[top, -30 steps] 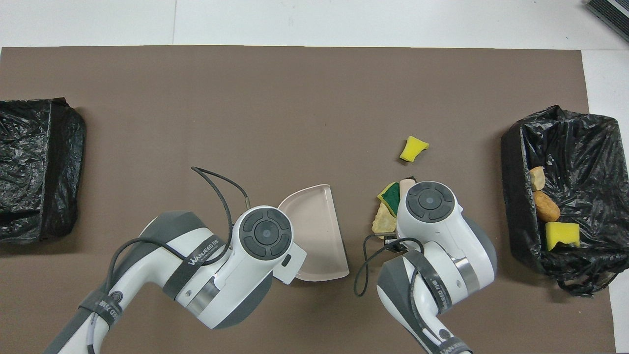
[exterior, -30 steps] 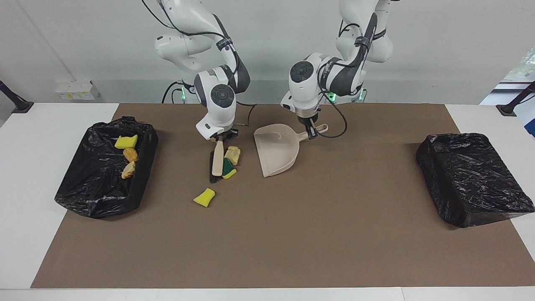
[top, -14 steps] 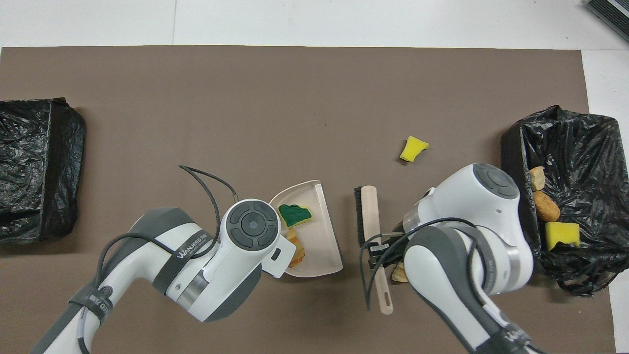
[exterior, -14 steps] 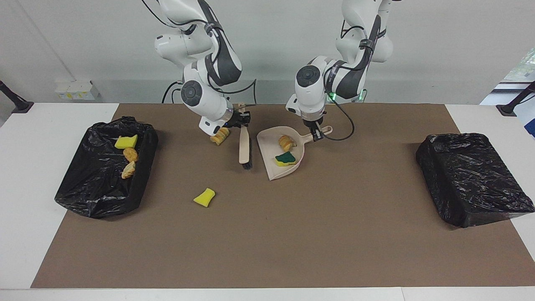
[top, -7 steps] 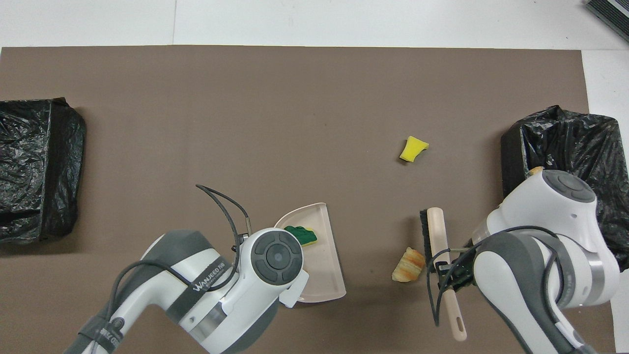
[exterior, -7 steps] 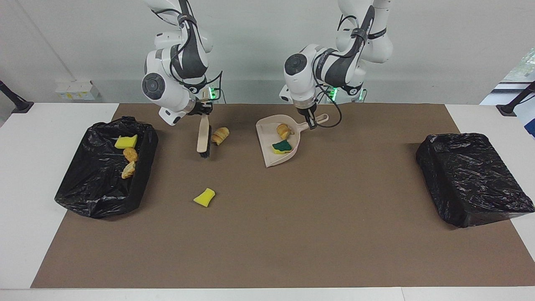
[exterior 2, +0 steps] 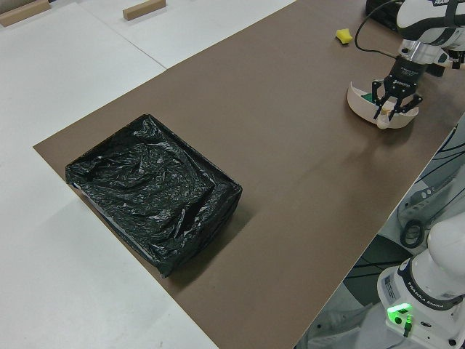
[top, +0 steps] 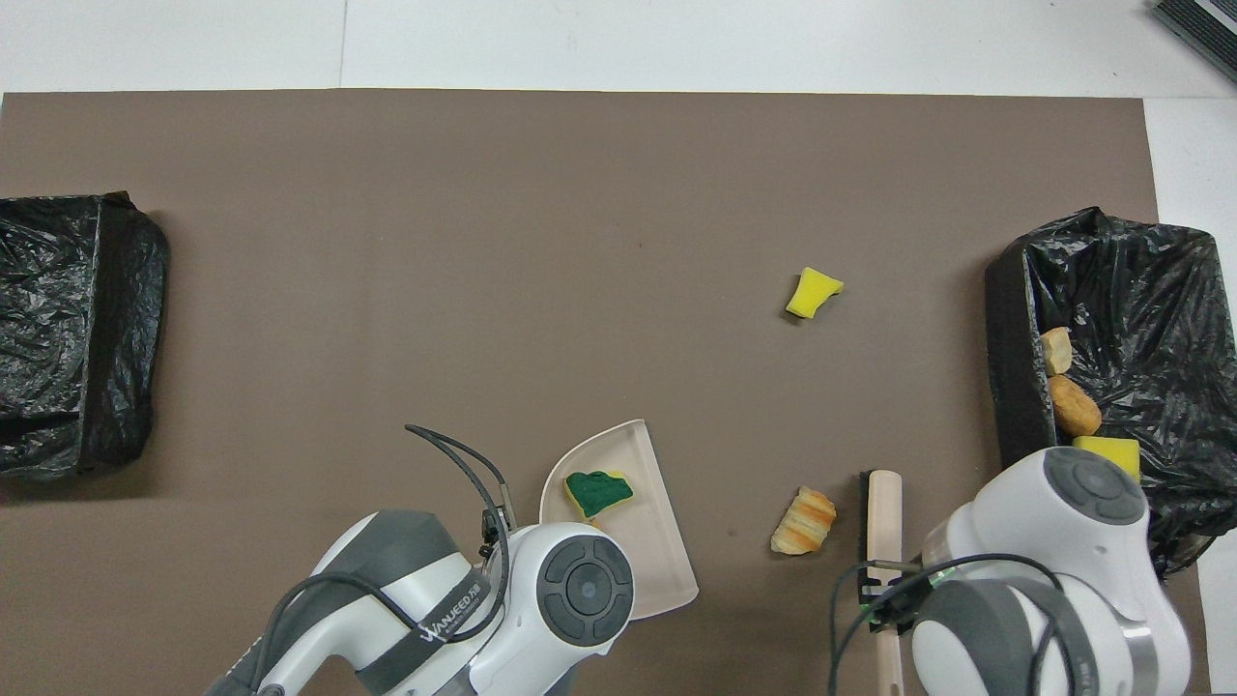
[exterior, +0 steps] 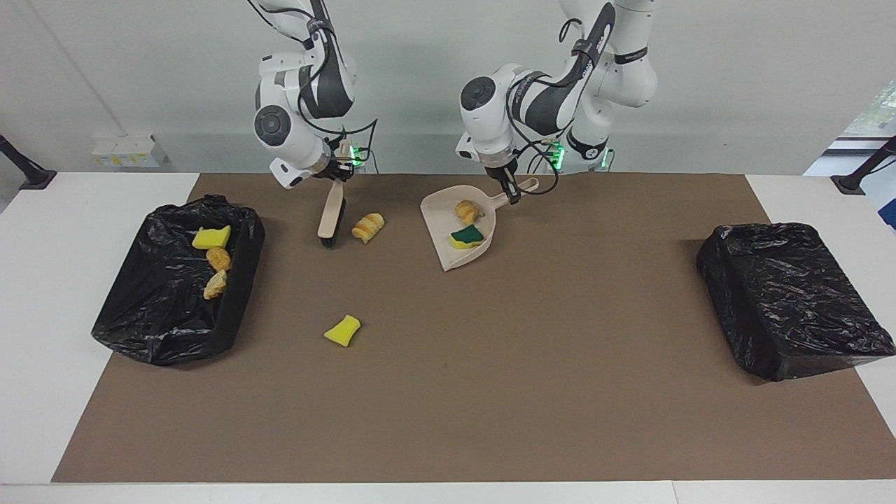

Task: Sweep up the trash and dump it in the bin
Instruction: 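Sweep the remaining bread piece into the dustpan with the right gripper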

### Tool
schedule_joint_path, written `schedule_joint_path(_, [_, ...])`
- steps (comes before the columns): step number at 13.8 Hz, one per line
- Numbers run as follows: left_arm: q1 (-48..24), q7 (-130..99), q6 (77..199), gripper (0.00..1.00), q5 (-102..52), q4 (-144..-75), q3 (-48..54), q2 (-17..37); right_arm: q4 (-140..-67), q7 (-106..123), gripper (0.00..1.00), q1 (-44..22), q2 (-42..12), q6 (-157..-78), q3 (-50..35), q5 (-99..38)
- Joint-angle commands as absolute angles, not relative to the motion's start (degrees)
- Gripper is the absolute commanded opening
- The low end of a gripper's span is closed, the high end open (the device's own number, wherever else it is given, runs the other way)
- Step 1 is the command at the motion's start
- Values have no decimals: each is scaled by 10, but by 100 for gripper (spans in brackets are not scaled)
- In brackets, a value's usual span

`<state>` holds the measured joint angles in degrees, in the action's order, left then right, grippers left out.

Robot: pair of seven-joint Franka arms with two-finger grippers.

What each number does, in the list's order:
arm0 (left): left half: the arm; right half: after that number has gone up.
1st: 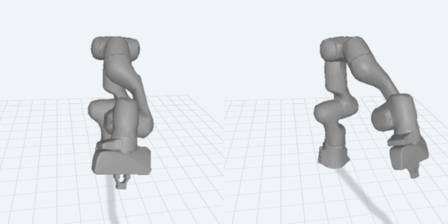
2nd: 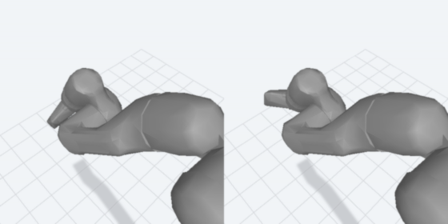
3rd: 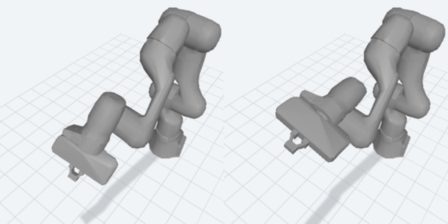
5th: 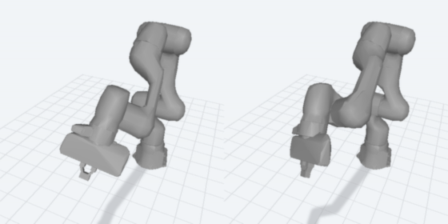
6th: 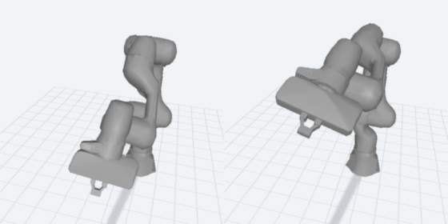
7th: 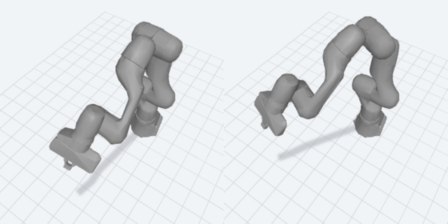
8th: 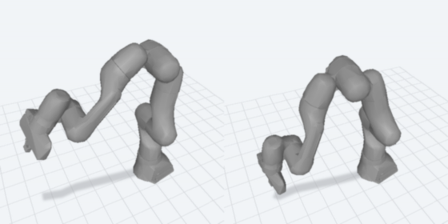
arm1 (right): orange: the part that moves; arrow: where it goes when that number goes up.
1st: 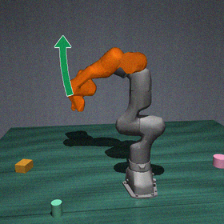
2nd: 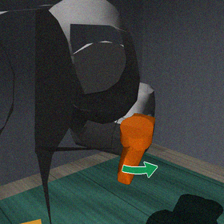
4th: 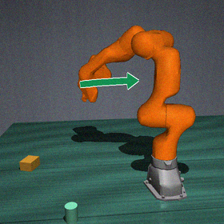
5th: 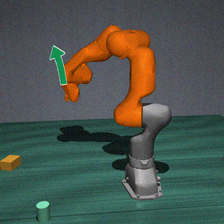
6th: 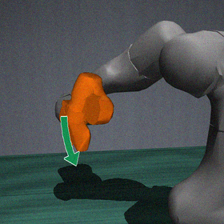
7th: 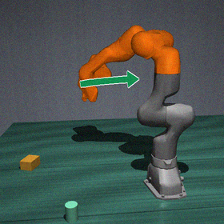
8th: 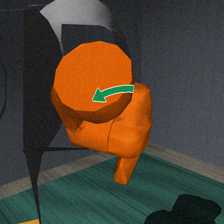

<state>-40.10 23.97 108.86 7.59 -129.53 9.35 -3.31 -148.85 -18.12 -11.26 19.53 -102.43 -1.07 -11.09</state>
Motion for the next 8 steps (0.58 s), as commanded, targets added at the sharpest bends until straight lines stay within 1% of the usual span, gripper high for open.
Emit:
schedule_joint_path(1, [-407, 236, 1105, 0, 79, -1332, 87, -59, -1492, -296, 0, -207, 164, -1085, -16, -99])
schedule_joint_path(2, [-407, 236, 1106, 0, 79, -1334, 87, -60, -1489, -307, 0, -225, 145, -1104, -16, -100])
schedule_joint_path(4, [-405, 237, 1109, 0, 79, -1335, 87, -60, -1460, -301, 0, -234, 120, -1108, -17, -104])
schedule_joint_path(6, [-402, 241, 1116, 0, 79, -1335, 87, -59, -1436, -280, 0, -273, 107, -1113, -16, -111])
schedule_joint_path(8, [-396, 243, 1120, 0, 79, -1335, 87, -57, -1393, -284, 0, -289, 75, -1114, -17, -161])
